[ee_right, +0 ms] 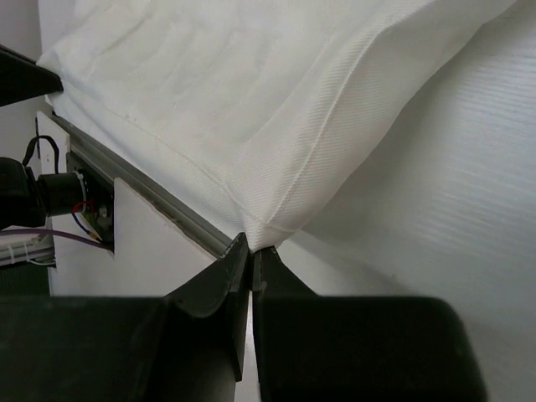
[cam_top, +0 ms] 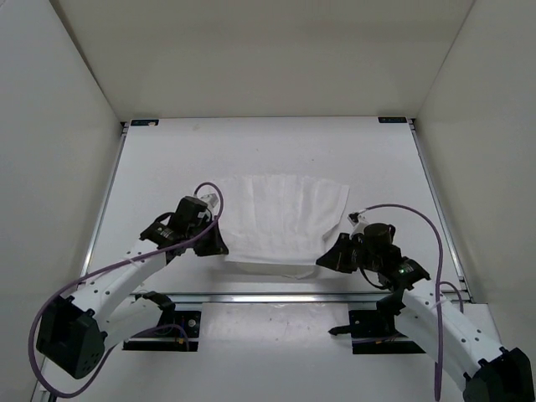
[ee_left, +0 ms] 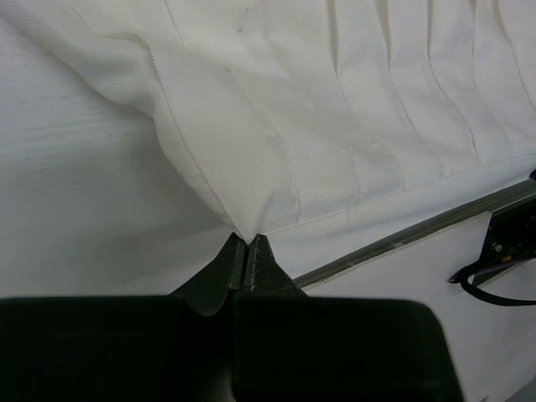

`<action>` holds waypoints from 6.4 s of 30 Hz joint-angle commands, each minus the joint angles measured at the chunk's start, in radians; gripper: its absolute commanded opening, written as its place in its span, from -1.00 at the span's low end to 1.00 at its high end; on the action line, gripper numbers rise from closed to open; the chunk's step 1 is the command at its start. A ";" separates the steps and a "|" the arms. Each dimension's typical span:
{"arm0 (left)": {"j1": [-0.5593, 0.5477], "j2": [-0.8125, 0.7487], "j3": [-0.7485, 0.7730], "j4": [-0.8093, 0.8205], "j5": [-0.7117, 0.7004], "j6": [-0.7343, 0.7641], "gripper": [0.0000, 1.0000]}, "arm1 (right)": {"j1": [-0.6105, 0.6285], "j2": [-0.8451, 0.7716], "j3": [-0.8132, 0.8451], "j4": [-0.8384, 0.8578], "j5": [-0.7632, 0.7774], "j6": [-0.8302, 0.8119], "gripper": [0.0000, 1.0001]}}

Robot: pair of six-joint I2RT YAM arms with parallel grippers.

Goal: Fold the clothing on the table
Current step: Flatten the skirt out, then fold the skirt

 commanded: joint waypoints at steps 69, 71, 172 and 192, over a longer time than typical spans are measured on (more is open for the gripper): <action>0.076 -0.171 0.126 -0.158 -0.175 -0.058 0.98 | 0.016 0.961 0.697 0.136 -0.194 -0.446 0.99; 0.079 -0.177 0.116 -0.178 -0.157 -0.067 0.98 | 0.010 1.021 0.715 0.164 -0.228 -0.434 0.99; 0.025 0.475 0.202 0.322 -0.101 -0.041 0.80 | -0.217 0.652 0.300 0.127 -0.084 -0.280 -0.01; 0.011 0.523 0.040 0.496 -0.012 -0.183 0.22 | -0.180 0.787 0.262 0.244 -0.065 -0.236 0.04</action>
